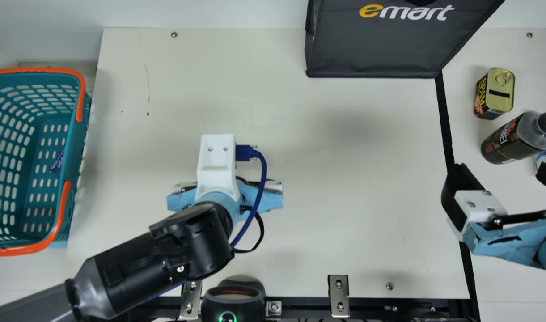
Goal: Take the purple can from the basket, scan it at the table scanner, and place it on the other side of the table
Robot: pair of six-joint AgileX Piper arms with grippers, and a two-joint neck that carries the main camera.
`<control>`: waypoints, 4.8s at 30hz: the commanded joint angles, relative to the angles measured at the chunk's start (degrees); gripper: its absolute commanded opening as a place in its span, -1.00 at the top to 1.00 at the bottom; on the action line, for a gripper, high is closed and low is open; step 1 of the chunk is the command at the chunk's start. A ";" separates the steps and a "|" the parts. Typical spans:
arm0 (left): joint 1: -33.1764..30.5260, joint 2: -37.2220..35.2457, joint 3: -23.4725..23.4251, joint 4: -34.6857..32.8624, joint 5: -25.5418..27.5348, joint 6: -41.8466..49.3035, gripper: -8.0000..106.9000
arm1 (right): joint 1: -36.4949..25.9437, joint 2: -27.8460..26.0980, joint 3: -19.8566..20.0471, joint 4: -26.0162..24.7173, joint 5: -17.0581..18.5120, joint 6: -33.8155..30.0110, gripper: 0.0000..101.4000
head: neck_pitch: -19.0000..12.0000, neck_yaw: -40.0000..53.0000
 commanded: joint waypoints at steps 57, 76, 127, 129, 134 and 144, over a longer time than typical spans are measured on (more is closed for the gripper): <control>17.56 -13.54 4.96 -33.95 -6.65 86.30 1.00 | 0.00 0.00 0.00 0.00 0.00 0.00 -0.87 | -1.57 0.09; 28.14 -10.93 3.86 -49.83 2.32 126.09 1.00 | 0.00 0.00 0.00 0.00 0.05 0.00 -0.87 | -1.57 0.09; 27.58 1.03 -0.29 -50.36 1.90 143.36 0.01 | 0.00 0.00 0.00 0.00 0.05 0.00 -0.87 | -1.57 0.09; 27.71 1.21 -0.52 -50.42 1.97 142.90 -0.10 | 0.00 0.00 0.00 0.00 0.05 0.00 -0.87 | -1.57 0.09; 28.09 1.48 -1.01 -50.72 2.11 141.87 -0.39 | 0.00 0.00 0.00 0.00 0.05 0.00 -0.87 | -1.57 0.09; 28.64 0.26 -1.52 -51.53 1.37 136.44 -0.71 | 0.00 0.00 0.00 0.00 0.05 0.00 -0.87 | -1.57 0.09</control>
